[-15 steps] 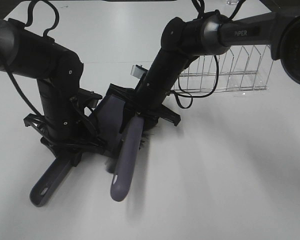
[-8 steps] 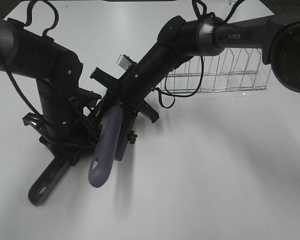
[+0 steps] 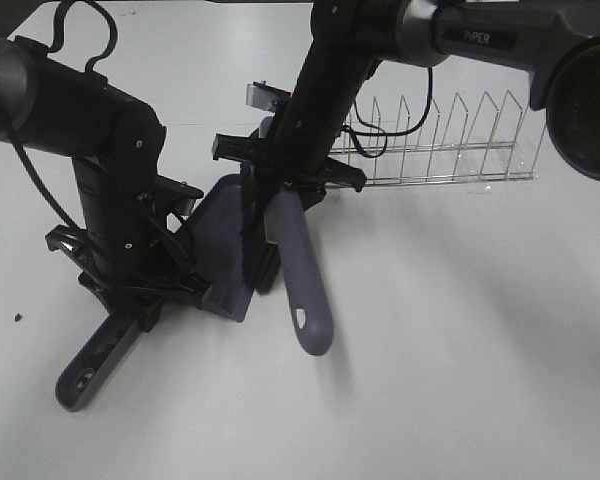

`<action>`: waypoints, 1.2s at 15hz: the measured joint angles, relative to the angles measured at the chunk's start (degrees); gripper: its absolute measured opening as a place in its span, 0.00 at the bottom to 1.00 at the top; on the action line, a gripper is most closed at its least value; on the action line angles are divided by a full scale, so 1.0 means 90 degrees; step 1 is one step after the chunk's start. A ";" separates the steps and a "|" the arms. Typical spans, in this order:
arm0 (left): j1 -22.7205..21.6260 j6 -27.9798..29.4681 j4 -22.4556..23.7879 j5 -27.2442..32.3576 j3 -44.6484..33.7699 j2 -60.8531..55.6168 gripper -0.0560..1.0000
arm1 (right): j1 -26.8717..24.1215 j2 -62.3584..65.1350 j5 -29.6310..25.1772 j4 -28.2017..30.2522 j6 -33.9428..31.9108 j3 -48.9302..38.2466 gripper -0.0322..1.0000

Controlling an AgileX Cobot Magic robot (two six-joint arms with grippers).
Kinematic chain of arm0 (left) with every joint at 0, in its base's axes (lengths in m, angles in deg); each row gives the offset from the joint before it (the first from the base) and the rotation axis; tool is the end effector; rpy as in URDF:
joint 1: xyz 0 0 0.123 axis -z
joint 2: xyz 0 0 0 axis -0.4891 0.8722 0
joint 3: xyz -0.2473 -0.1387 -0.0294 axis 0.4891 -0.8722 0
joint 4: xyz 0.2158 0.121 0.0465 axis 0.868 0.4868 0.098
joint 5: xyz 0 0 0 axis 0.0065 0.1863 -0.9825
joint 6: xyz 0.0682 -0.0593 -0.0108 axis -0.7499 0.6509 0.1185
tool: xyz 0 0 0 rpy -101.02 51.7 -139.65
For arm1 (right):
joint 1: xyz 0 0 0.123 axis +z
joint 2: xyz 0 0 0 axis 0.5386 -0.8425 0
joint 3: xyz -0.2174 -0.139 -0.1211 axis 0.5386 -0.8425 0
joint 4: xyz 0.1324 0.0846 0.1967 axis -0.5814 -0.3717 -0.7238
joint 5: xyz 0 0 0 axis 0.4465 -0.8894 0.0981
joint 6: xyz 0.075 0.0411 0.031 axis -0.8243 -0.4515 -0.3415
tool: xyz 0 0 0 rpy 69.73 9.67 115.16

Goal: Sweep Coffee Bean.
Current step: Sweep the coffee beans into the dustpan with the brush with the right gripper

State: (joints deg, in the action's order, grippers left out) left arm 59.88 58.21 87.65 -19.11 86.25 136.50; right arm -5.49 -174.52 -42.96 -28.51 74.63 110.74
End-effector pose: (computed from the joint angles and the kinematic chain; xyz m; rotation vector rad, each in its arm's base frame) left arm 0.3220 -0.1805 0.0890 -0.5521 -3.0114 -0.1952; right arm 0.4294 0.2530 0.1284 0.2482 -3.0286 -0.5129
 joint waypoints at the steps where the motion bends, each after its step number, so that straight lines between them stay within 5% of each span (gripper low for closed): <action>1: 0.0000 0.0000 0.0000 0.0000 0.0000 0.0000 0.36 | 0.0000 0.0210 -0.0006 0.0433 -0.0076 0.0000 0.31; 5: 0.0000 0.0000 0.0000 0.0000 0.0000 0.0000 0.36 | 0.0000 0.0923 -0.0006 0.0891 -0.0032 -0.0229 0.31; 9: 0.0000 0.0000 0.0000 0.0000 0.0000 0.0000 0.36 | 0.0006 0.1662 -0.0057 0.3202 -0.0395 -0.1897 0.31; 11: 0.0000 0.0000 -0.0019 0.0000 0.0000 0.0000 0.36 | 0.0006 0.1604 -0.0083 0.3724 -0.0681 -0.2203 0.31; 14: 0.0000 0.0000 -0.0045 0.0000 0.0000 0.0000 0.36 | 0.0006 0.1292 0.0089 0.3075 -0.0758 -0.2196 0.31; 18: 0.0000 0.0000 -0.0045 0.0000 0.0000 0.0000 0.36 | 0.0006 0.0821 0.1394 0.0707 -0.0484 -0.2158 0.31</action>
State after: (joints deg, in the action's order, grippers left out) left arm 59.88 58.21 87.25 -19.11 86.25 136.50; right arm -5.43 -167.12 -30.42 -22.15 70.28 91.32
